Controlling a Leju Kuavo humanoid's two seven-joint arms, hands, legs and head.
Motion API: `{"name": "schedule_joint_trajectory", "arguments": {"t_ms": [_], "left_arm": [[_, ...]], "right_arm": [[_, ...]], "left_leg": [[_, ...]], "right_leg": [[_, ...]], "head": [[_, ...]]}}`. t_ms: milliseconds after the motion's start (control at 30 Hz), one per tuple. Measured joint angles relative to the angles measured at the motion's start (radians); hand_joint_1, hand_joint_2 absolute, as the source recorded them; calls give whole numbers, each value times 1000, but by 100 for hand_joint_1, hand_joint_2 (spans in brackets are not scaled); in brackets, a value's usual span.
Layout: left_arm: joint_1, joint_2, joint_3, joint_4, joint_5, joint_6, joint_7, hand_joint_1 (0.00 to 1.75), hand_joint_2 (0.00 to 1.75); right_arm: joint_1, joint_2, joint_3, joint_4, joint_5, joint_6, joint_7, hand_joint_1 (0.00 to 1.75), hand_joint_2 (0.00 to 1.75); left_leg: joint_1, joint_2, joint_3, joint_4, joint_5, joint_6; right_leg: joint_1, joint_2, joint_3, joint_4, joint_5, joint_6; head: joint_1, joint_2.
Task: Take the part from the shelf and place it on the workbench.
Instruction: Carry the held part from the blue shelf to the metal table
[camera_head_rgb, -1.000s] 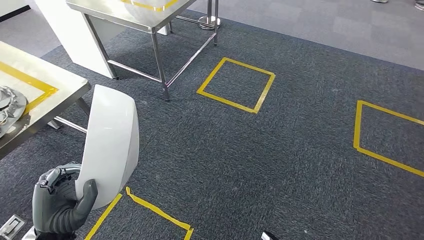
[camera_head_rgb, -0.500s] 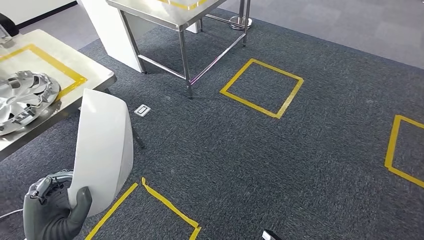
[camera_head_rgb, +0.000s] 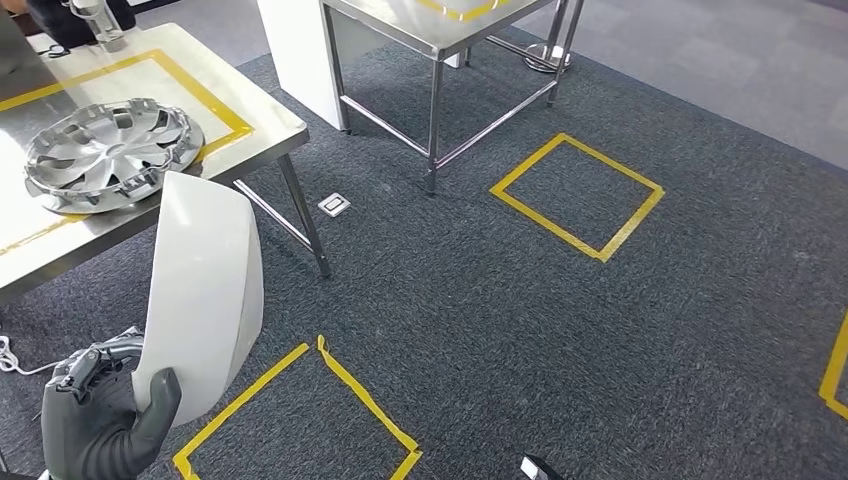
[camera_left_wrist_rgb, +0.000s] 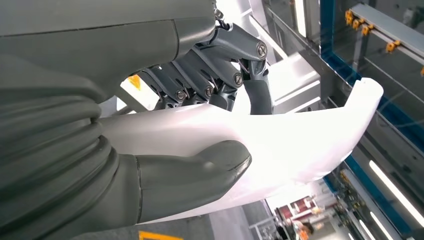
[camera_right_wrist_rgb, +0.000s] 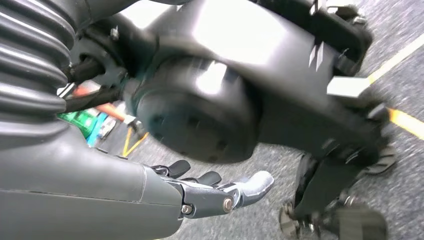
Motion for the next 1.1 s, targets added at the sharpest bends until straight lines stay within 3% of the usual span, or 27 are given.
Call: {"name": "schedule_joint_trajectory", "arguments": {"t_ms": [33, 67, 133, 200, 267, 300, 333, 400, 433, 500, 533, 567, 600, 667, 733, 833, 900, 967, 1033, 1067, 1100], "left_arm": [[-1, 0, 0, 4, 1, 0, 1, 175, 175], [-2, 0, 0, 7, 2, 0, 2, 175, 175], [-4, 0, 0, 13, 2, -1, 2, 175, 175], [-11, 0, 0, 18, 6, -1, 2, 175, 175], [-18, 1, 0, 25, 22, -5, -1, 175, 175], [-20, 2, 0, 29, 34, -10, -3, 175, 175], [-21, 5, 0, 33, 46, -14, -7, 175, 175], [-30, 10, 0, 44, 63, -20, -14, 175, 175], [-36, 13, 0, 50, 69, -21, -17, 175, 175], [-45, 14, 0, 62, 74, -22, -20, 175, 175], [-46, 15, 0, 68, 76, -23, -20, 175, 175], [-48, 17, 0, 74, 76, -24, -20, 175, 175], [-50, 18, 0, 80, 77, -25, -20, 175, 175], [-57, 19, 0, 88, 78, -27, -21, 175, 175], [-62, 18, -1, 94, 78, -27, -23, 175, 175], [-66, 18, -1, 104, 78, -29, -25, 175, 175], [-75, 16, -1, 109, 78, -30, -27, 175, 175], [-86, 13, -1, 115, 78, -31, -28, 175, 175], [-90, 11, -2, 123, 78, -31, -28, 175, 175], [-91, 10, -2, 126, 78, -31, -28, 175, 175], [-91, 10, -2, 130, 78, -31, -28, 175, 175]], "right_arm": [[2, 0, 0, 0, 0, 0, 0, 0, 175], [2, 0, 0, 0, 0, 0, 1, 0, 175], [2, 0, 0, 0, 0, 0, 1, 0, 175], [1, -1, 0, 0, 1, 0, 0, 0, 175], [1, -1, 0, 0, 1, 0, 0, 0, 175], [1, -1, 0, 0, 0, 0, 1, 0, 175], [0, 0, 0, 0, -1, 0, 1, 0, 175], [0, 2, 0, 0, -3, -1, 0, 0, 175], [2, 3, 0, 0, -4, -1, 0, 0, 175], [5, 3, 0, 0, -4, 0, 0, 0, 175], [6, 3, 0, 0, -5, 0, 0, 0, 175], [6, 3, 0, 0, -7, 0, 1, 0, 175], [6, 4, 0, 0, -9, 0, 1, 0, 175], [5, 4, -1, 0, -13, -2, 1, 0, 175], [4, 4, -1, 0, -18, -4, 1, 0, 175], [3, 4, -3, 0, -26, -5, 1, 0, 175], [2, 5, -3, 0, -29, -5, 1, 0, 175], [3, 5, -3, 0, -31, -4, 0, 0, 175], [7, 6, -3, 0, -31, -5, 0, 0, 175], [10, 6, -3, 0, -31, -5, 1, 0, 175], [11, 6, -3, 0, -31, -5, 1, 0, 175]], "left_leg": [[0, -12, -1, 1, 1, 0], [-1, -23, -2, 1, 1, 0], [0, -45, -1, 3, 2, -2], [-3, -67, -5, 8, 3, -11], [-2, -88, -12, 7, 6, -26], [1, -97, -15, 5, 9, -34], [1, -91, -18, 6, 8, -39], [0, -44, -42, 51, -21, -48], [0, -14, -65, 102, -50, -51], [1, 11, -122, 226, -107, -59], [2, 14, -138, 262, -115, -61], [4, 17, -136, 263, -105, -63], [5, 24, -115, 226, -79, -64], [3, 60, -43, 96, -24, -60], [-2, 86, -2, 18, -7, -47], [-4, 62, -3, 8, -7, -25], [0, 43, -3, 4, -1, -12], [2, 25, -5, 2, 2, -4], [1, 2, -8, 3, 3, -1], [1, -10, -8, 3, 3, -1], [1, -21, -8, 4, 4, -2]], "right_leg": [[0, 3, -21, 36, -5, -1], [1, 5, -24, 35, 11, -3], [0, 23, 22, -73, 85, -11], [-1, 63, 79, -203, 134, -19], [3, 76, 96, -246, 136, -25], [3, 65, 97, -247, 138, -29], [2, 55, 100, -252, 141, -35], [-1, 30, 106, -261, 147, -49], [-1, 17, 108, -263, 148, -53], [1, -10, 108, -263, 146, -57], [1, -22, 108, -262, 145, -57], [1, -34, 109, -262, 144, -57], [1, -46, 111, -261, 142, -55], [3, -66, 115, -257, 135, -47], [9, -81, 118, -253, 128, -37], [10, -100, 124, -254, 124, -21], [5, -66, 112, -221, 98, -9], [3, -15, 61, -112, 39, -3], [3, 2, -1, 7, -2, -3], [3, 4, -14, 26, 3, -4], [3, 6, -8, 5, 28, -6]], "head": [[0, 0], [0, 0], [0, 0], [0, 0], [0, 0], [0, 0], [0, 0], [-4, 0], [-5, 0], [-7, 0], [-6, 0], [-7, 0], [-7, 0], [-7, 0], [-6, 0], [-4, 0], [-2, 0], [1, 0], [3, 0], [3, 0], [3, 0]]}}
